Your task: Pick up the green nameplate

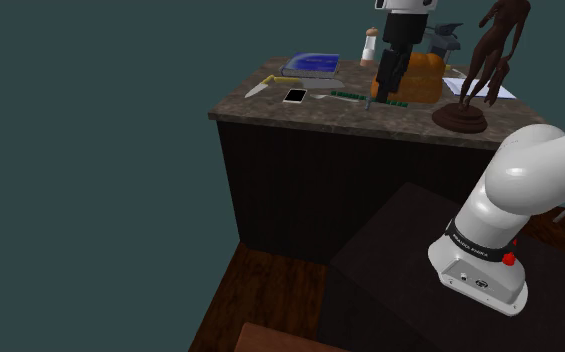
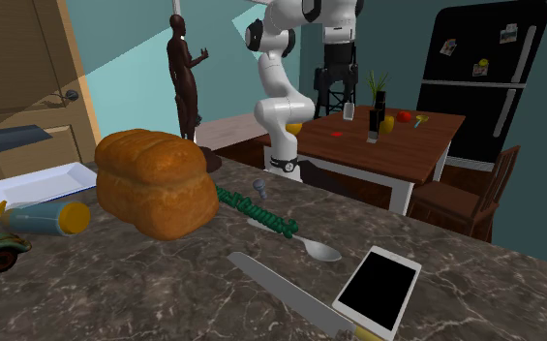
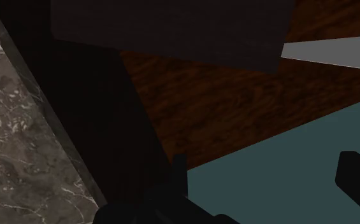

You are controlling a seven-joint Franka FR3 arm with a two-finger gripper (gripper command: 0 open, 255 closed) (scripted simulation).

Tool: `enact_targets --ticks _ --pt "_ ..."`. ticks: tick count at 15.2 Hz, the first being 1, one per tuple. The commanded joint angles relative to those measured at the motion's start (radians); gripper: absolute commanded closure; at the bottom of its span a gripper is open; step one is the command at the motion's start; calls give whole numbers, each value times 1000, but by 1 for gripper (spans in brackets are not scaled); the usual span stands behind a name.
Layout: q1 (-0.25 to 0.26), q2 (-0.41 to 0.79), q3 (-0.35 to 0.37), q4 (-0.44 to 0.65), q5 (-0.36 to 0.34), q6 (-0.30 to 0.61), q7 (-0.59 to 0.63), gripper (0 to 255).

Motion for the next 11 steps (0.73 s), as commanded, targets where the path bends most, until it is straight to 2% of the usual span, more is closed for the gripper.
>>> enact_targets --ticks 1,11 --pt "0 0 0 0 0 0 0 0" --pt "-44 211 -237 68 -114 120 -318 0"
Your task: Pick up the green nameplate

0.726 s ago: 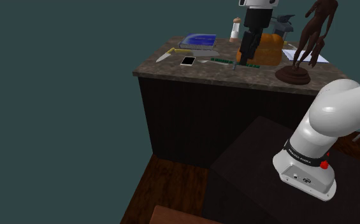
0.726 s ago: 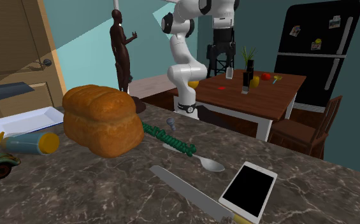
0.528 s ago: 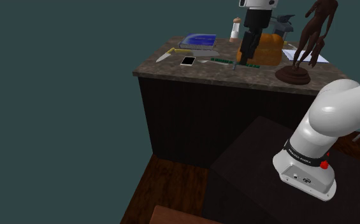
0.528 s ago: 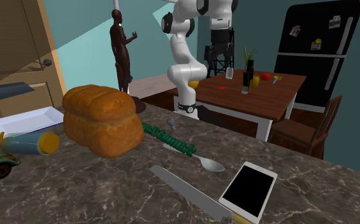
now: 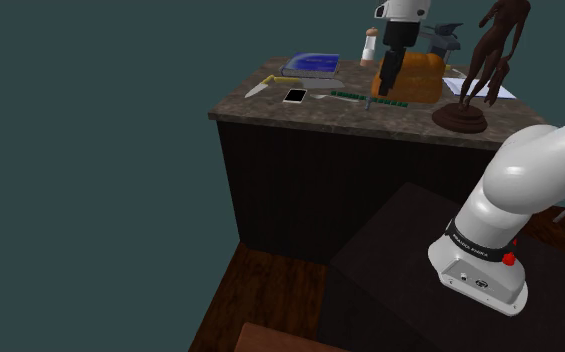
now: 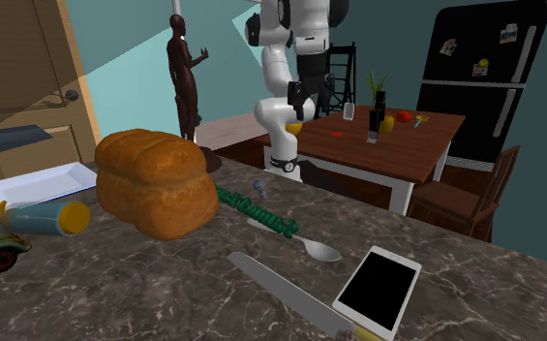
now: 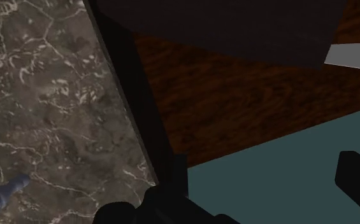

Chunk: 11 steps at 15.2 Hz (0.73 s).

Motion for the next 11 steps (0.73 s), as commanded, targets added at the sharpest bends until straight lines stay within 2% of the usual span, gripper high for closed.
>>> enact_targets --ticks 1,6,11 --pt "-4 60 -47 32 -14 24 -67 0" --pt "-4 221 -156 129 -18 73 -227 0" --pt "-1 408 -254 263 22 102 -396 0"
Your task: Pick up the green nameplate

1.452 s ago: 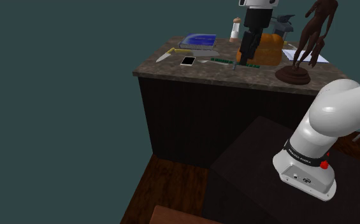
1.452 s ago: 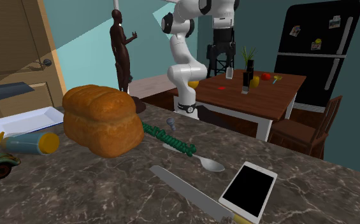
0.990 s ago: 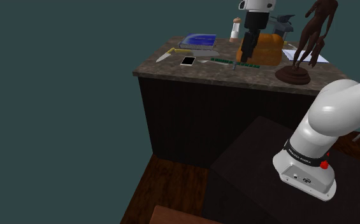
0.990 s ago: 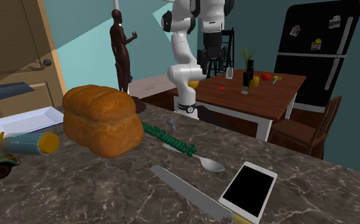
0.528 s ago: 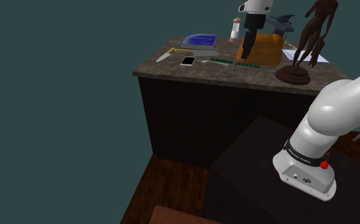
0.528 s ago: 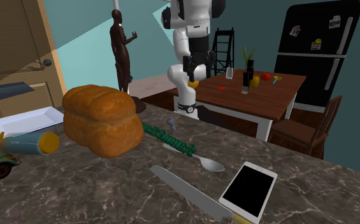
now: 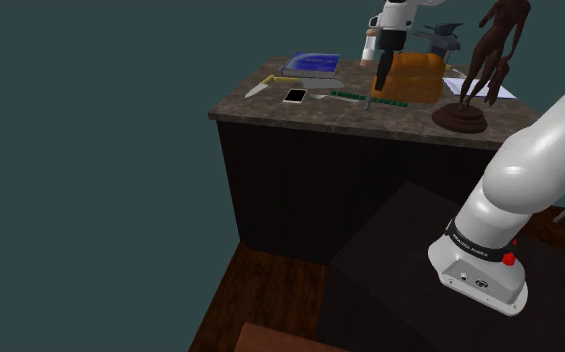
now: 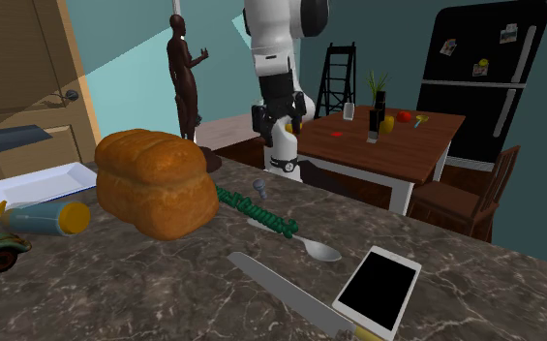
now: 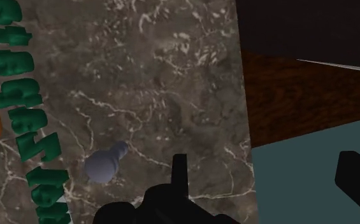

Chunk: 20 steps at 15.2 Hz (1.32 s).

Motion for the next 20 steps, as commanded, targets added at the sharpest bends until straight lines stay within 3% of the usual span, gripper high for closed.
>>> enact_targets --ticks 1,7,12,20 --pt "-1 83 -39 64 24 5 -76 0" --pt "-33 351 -115 286 143 -14 -288 0" --pt "-113 592 -125 527 259 -78 -438 0" --pt "-122 634 -115 477 283 5 -467 0"
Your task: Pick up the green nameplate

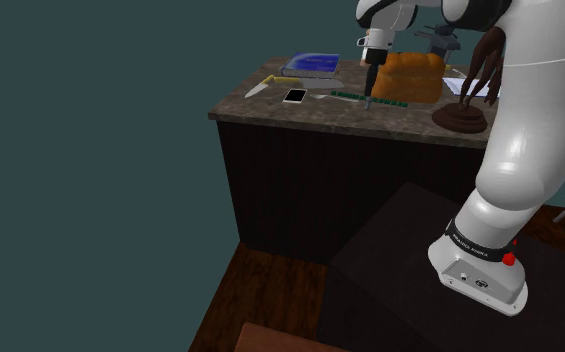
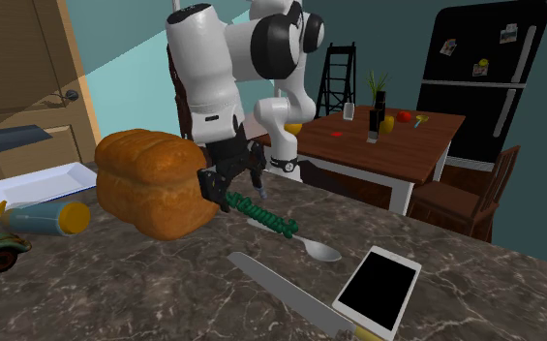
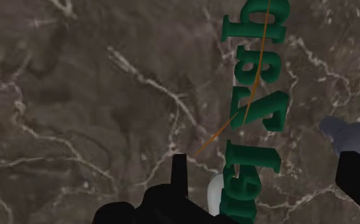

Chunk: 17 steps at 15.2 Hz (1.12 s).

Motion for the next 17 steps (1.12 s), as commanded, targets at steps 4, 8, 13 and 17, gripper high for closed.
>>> enact_targets --ticks 4,8,13,17 --pt "1 6 2 -14 4 18 -3 255" --pt "1 7 2 -13 5 18 -3 255" --pt "0 2 0 -5 1 7 -2 255" --pt "0 -11 -4 31 -8 -40 9 255"
